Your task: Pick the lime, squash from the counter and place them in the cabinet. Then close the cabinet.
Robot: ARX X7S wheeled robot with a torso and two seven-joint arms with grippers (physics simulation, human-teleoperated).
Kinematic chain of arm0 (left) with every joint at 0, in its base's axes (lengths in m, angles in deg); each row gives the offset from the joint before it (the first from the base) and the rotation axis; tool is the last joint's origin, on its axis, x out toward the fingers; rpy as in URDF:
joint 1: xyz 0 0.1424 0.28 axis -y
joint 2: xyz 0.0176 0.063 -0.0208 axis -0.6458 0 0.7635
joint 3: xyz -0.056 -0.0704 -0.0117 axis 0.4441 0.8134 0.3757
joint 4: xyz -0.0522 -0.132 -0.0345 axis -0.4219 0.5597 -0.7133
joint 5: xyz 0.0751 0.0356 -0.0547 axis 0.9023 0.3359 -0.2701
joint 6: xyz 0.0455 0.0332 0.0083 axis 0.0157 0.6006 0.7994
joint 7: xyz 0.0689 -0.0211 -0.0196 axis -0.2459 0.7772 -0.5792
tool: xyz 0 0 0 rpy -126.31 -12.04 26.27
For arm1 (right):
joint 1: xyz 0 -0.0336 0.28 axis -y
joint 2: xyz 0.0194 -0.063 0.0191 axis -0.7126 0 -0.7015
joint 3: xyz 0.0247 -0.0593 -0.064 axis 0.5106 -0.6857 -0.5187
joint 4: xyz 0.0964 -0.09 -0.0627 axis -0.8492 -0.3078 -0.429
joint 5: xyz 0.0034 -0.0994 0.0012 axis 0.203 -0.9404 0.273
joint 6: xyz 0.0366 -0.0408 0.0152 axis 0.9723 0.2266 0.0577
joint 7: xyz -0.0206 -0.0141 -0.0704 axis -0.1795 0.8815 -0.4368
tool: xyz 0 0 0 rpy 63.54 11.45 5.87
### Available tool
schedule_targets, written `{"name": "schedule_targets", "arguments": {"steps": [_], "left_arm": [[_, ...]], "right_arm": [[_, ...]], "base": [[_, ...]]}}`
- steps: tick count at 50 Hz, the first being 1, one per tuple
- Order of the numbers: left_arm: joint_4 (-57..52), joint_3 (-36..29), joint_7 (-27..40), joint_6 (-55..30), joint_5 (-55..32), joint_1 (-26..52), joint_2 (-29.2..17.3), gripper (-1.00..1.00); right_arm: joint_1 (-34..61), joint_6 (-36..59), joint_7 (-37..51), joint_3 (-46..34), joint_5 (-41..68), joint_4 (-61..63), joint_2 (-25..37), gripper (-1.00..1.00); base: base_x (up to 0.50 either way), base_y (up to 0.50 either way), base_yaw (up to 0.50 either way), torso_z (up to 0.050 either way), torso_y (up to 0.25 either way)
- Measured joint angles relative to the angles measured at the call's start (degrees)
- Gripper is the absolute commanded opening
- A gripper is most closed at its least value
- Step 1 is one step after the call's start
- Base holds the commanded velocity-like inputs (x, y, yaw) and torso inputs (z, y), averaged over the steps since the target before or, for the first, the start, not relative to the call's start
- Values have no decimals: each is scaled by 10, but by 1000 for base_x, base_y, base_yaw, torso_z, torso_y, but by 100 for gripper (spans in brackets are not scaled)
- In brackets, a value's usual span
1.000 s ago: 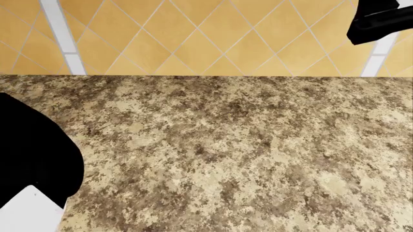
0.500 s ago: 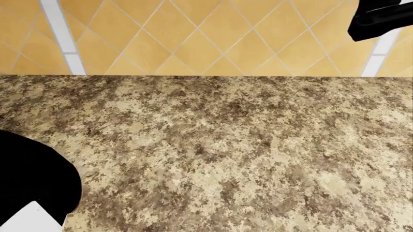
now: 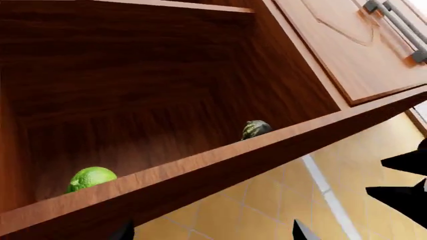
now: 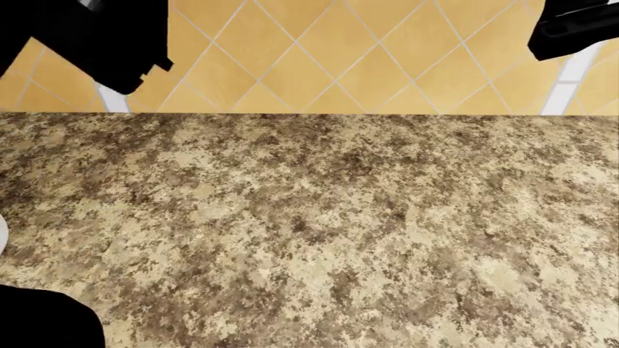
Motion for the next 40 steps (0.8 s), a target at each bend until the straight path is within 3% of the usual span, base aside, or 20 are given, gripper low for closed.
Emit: {"name": "schedule_targets", "arguments": {"steps": [14, 31, 40], "left_arm": [[-27, -36, -9, 13, 17, -66, -48, 100], [-101, 83, 0, 10, -27, -120, -34, 100], [-125, 138, 39, 24, -89, -136, -40, 100]], "right_arm": [[-1, -1, 3, 1, 4, 1, 4, 100], [-7, -7, 5, 1, 5, 0, 8, 100], [-11, -9, 7, 1, 6, -1, 9, 100]], "base": [[0, 0, 0, 0, 0], [0, 0, 0, 0, 0], [0, 0, 0, 0, 0]]}}
